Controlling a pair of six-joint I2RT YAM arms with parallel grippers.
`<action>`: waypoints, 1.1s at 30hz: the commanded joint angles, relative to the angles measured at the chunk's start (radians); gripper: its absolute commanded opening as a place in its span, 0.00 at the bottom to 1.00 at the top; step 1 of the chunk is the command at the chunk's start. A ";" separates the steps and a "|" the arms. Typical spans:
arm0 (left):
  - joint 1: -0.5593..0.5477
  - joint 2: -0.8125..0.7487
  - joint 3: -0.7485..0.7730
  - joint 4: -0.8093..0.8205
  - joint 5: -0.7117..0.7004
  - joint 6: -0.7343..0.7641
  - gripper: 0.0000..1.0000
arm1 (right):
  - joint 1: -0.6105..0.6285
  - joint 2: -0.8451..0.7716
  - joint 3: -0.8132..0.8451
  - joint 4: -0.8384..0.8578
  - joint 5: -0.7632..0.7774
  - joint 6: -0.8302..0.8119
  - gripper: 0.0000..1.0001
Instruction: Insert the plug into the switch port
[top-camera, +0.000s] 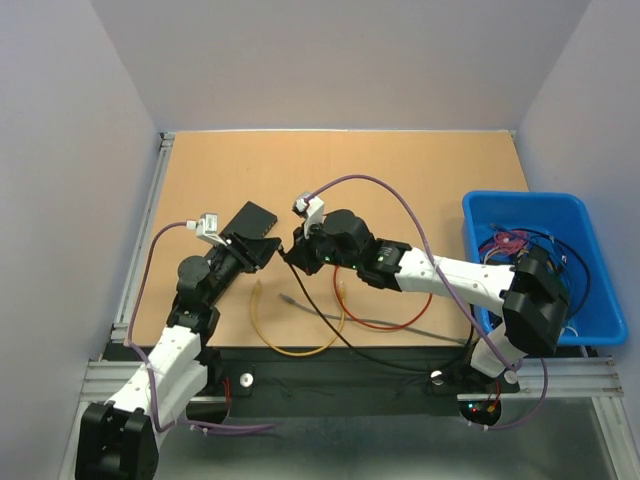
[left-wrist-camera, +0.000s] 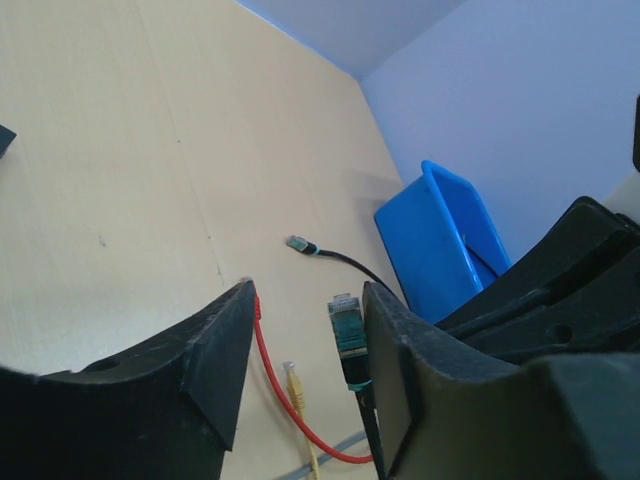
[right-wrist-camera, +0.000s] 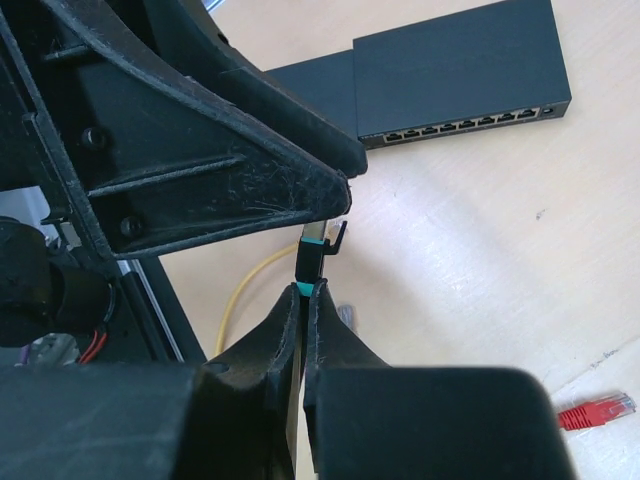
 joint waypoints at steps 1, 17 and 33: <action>-0.012 0.019 -0.016 0.101 0.028 0.013 0.47 | 0.012 0.007 0.051 0.073 0.025 -0.007 0.01; -0.018 -0.013 -0.027 0.155 0.079 0.110 0.00 | 0.000 -0.061 0.033 0.121 0.034 0.039 0.86; -0.013 -0.167 -0.109 0.713 0.243 -0.079 0.00 | -0.287 -0.207 -0.090 0.340 -0.703 0.302 0.47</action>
